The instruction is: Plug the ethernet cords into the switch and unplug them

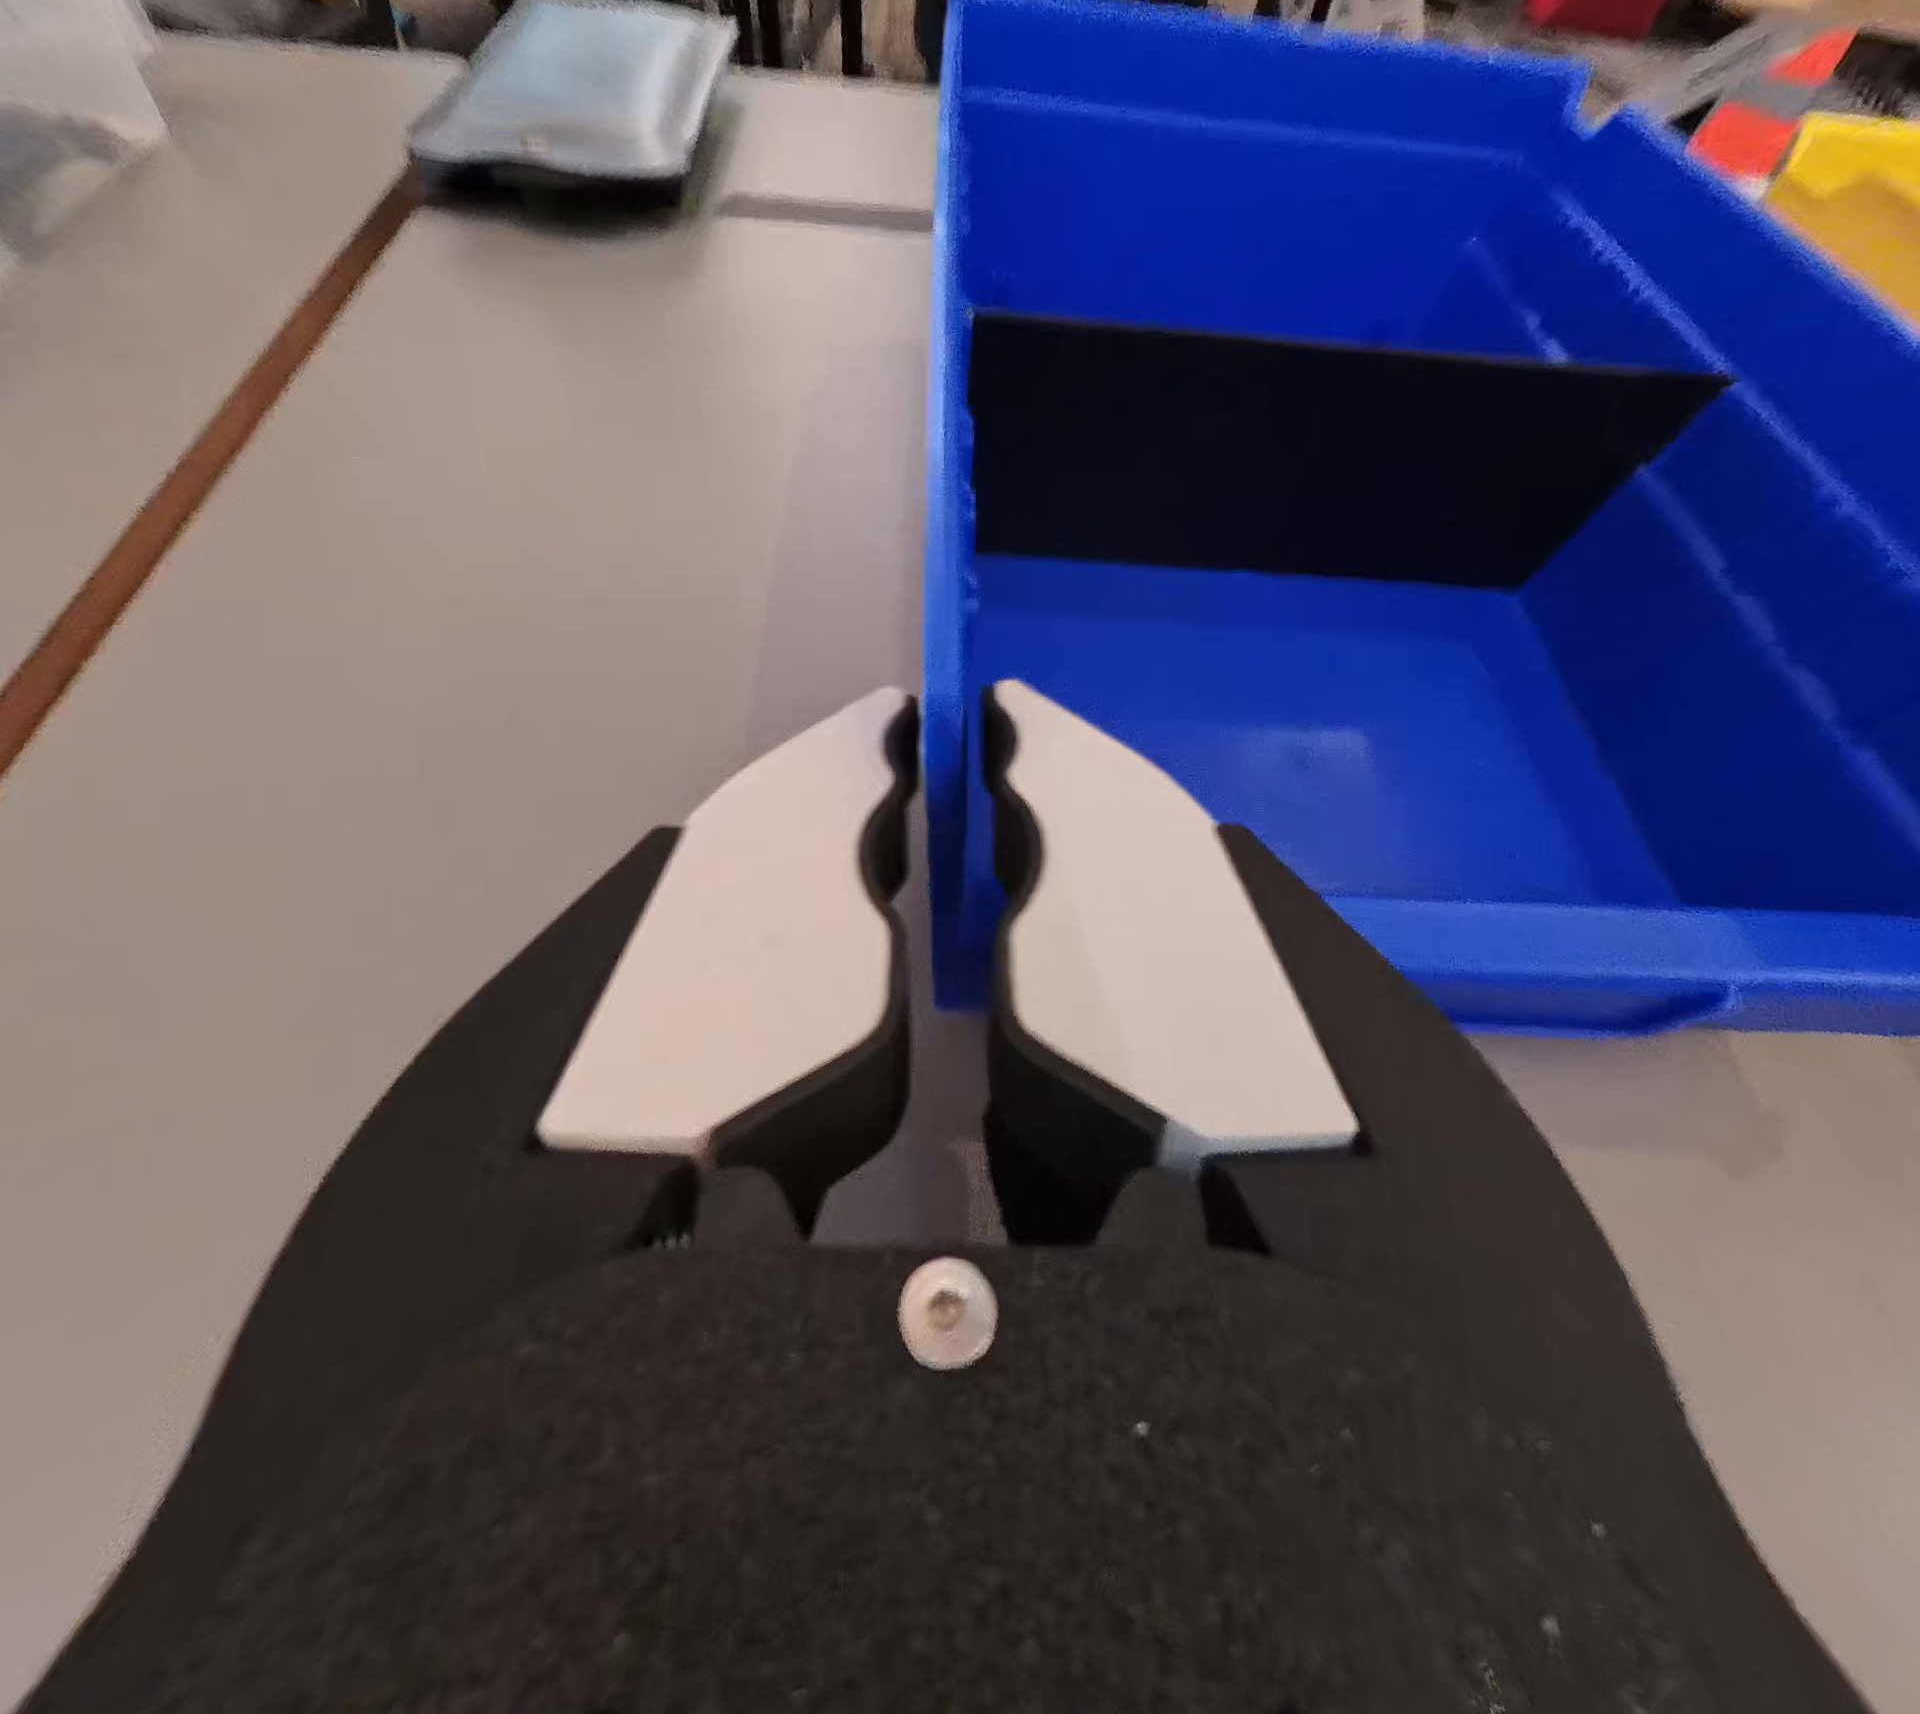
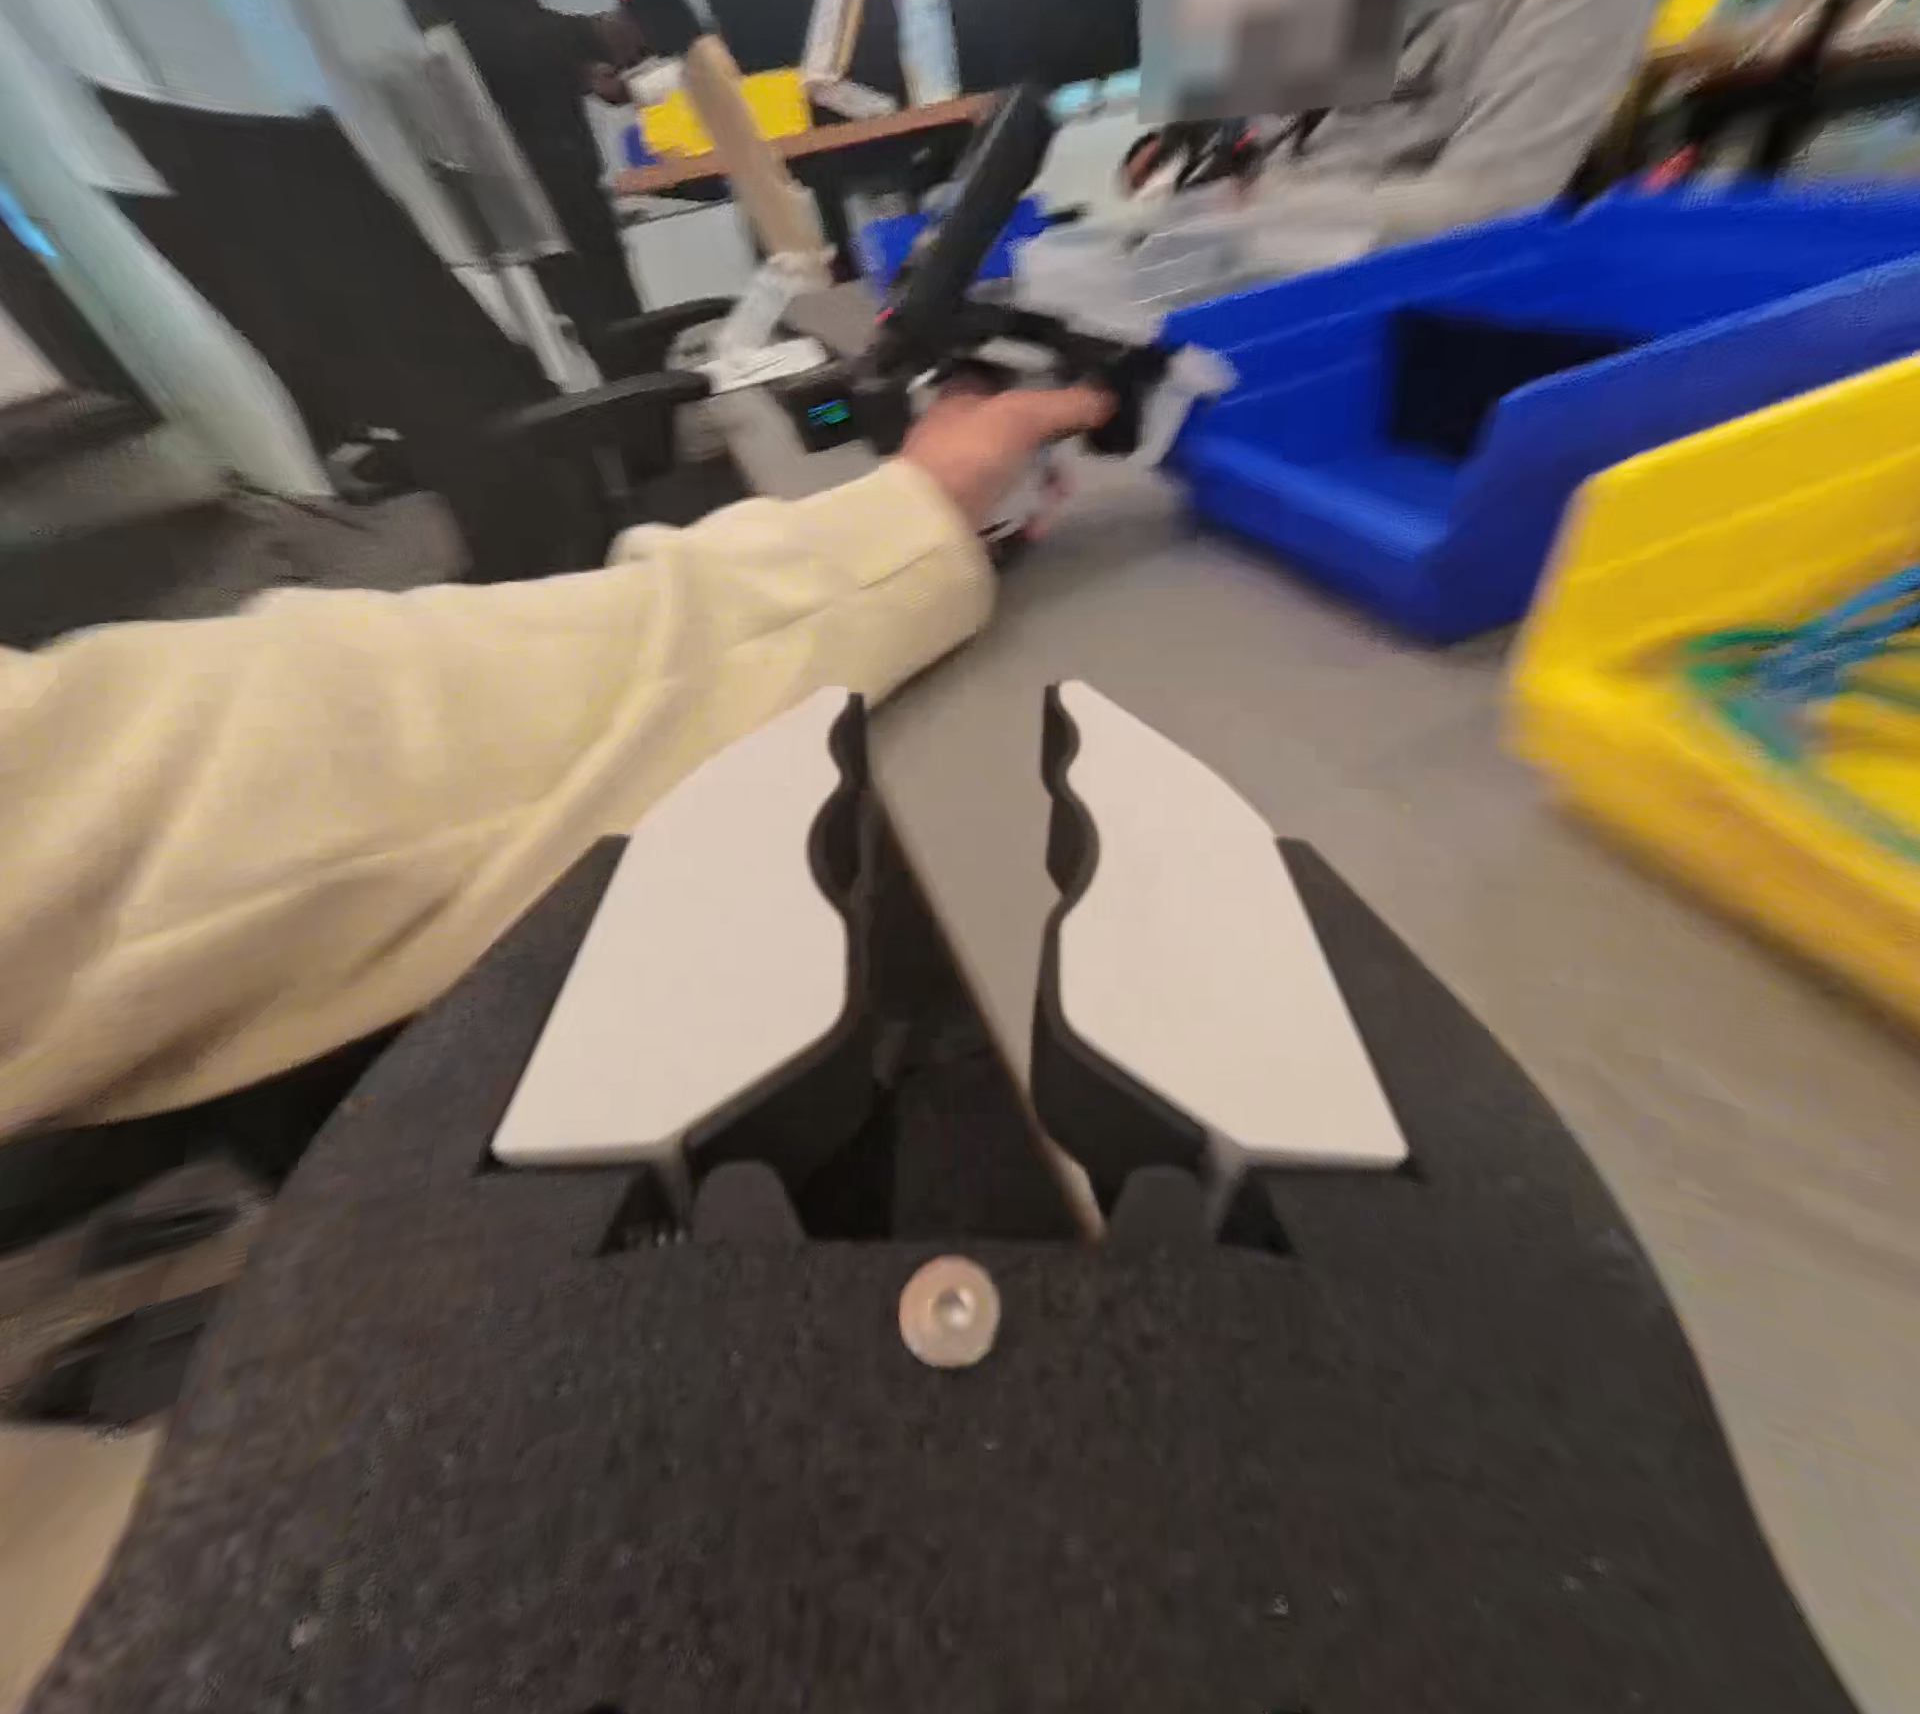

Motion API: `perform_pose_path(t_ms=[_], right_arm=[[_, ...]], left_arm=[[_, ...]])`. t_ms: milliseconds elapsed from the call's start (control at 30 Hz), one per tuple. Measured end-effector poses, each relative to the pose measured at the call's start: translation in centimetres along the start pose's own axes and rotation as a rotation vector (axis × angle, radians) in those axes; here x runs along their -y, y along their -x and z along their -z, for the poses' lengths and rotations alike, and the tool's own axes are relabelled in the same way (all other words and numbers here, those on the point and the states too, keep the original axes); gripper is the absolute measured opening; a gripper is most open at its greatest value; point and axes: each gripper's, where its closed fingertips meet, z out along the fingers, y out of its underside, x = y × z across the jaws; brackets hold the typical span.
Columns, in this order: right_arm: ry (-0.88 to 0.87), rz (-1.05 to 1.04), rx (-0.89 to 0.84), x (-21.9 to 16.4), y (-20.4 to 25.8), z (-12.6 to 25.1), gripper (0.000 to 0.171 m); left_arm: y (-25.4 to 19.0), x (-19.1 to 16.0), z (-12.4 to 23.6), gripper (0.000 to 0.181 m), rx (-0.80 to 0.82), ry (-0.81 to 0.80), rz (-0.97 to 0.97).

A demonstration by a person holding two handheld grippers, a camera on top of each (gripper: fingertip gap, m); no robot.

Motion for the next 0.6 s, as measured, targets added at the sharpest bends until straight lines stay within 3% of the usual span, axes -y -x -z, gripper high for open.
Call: perform_pose_path(t_ms=[100,233,367,600], right_arm=[[0.140,-0.066,0.059,-3.5,2.8,-2.3,0.037],[0.293,0.023,-0.143,-5.9,-0.5,-4.0,0.035],[0.334,0.000,-0.419,-4.6,-6.6,-5.6,0.035],[0.304,0.042,-0.611,-2.1,-11.4,-6.7,0.047]], left_arm=[[-0.9,0.6,0.3,0.002,-0.036,-0.020,-0.044],[-2.2,-0.9,2.5,0.003,0.010,0.076,-0.035],[-4.0,-3.1,7.0,0.004,0.070,0.146,0.071],[-6.7,-6.2,13.9,0.005,0.123,0.146,0.028]])
